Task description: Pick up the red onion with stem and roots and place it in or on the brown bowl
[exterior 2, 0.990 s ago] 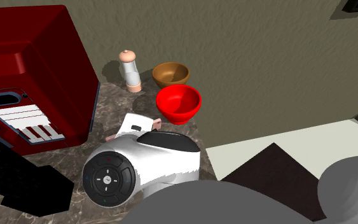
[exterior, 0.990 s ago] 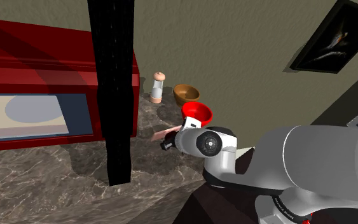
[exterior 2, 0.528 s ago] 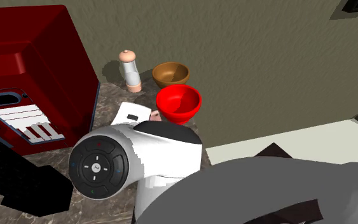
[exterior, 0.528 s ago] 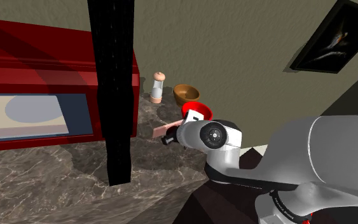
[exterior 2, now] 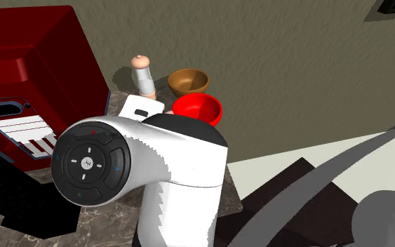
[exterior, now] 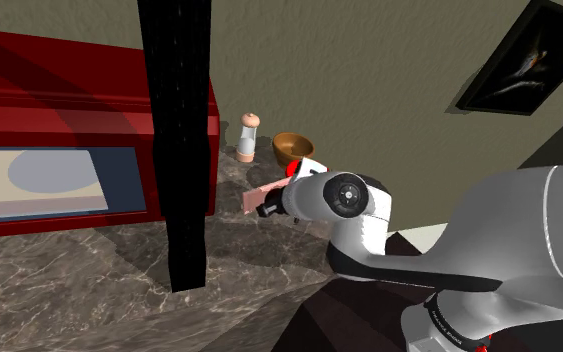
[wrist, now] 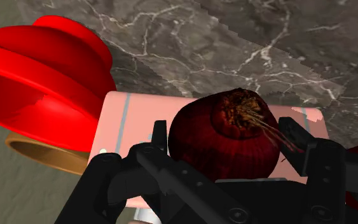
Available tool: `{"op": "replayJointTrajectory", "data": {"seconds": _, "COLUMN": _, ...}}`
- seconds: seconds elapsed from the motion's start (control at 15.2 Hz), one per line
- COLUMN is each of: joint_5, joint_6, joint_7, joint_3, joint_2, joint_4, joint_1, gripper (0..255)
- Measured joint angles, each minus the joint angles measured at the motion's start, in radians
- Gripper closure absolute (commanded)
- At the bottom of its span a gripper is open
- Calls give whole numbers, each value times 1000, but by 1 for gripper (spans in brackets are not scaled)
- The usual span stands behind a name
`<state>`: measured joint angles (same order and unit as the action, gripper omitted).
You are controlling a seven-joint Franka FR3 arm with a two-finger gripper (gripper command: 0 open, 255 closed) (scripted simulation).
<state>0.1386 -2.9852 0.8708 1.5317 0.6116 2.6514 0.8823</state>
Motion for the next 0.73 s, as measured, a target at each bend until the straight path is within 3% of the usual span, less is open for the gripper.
{"op": "replayJointTrajectory", "data": {"seconds": 0.73, "joint_5": -15, "joint_6": 145, "joint_7": -93, "joint_3": -252, "joint_2": -15, "joint_4": -24, "joint_1": -223, "gripper": 255}}
